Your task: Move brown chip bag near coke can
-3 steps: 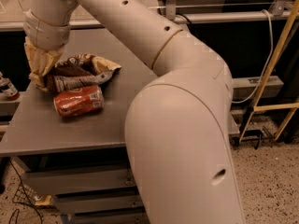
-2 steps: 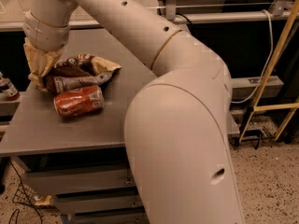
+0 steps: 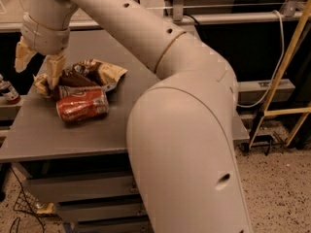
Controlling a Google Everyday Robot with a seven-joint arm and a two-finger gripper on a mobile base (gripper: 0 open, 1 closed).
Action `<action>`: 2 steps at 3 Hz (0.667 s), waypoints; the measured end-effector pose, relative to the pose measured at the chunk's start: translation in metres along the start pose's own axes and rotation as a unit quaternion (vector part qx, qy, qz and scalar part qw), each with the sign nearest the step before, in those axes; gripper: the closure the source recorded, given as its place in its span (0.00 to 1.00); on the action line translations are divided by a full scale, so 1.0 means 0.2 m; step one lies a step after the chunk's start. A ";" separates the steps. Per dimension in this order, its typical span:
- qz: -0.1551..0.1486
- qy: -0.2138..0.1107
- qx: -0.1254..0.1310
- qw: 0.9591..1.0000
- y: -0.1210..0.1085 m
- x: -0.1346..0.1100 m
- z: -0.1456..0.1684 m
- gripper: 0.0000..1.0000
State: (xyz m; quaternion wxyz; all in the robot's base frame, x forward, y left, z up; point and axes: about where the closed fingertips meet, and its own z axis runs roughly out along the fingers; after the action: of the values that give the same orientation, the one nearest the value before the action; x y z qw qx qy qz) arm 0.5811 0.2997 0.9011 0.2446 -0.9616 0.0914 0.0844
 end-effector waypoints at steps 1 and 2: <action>0.000 -0.001 0.001 1.000 -0.01 0.00 0.01 0.00; 0.002 0.002 0.006 1.000 0.00 0.01 0.02 0.00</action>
Offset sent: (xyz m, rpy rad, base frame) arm 0.0002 0.0020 -0.0017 0.0019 0.0007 0.0004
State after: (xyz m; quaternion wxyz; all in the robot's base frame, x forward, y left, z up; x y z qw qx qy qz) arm 0.5832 0.3013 0.8977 0.2503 -0.9601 0.0939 0.0826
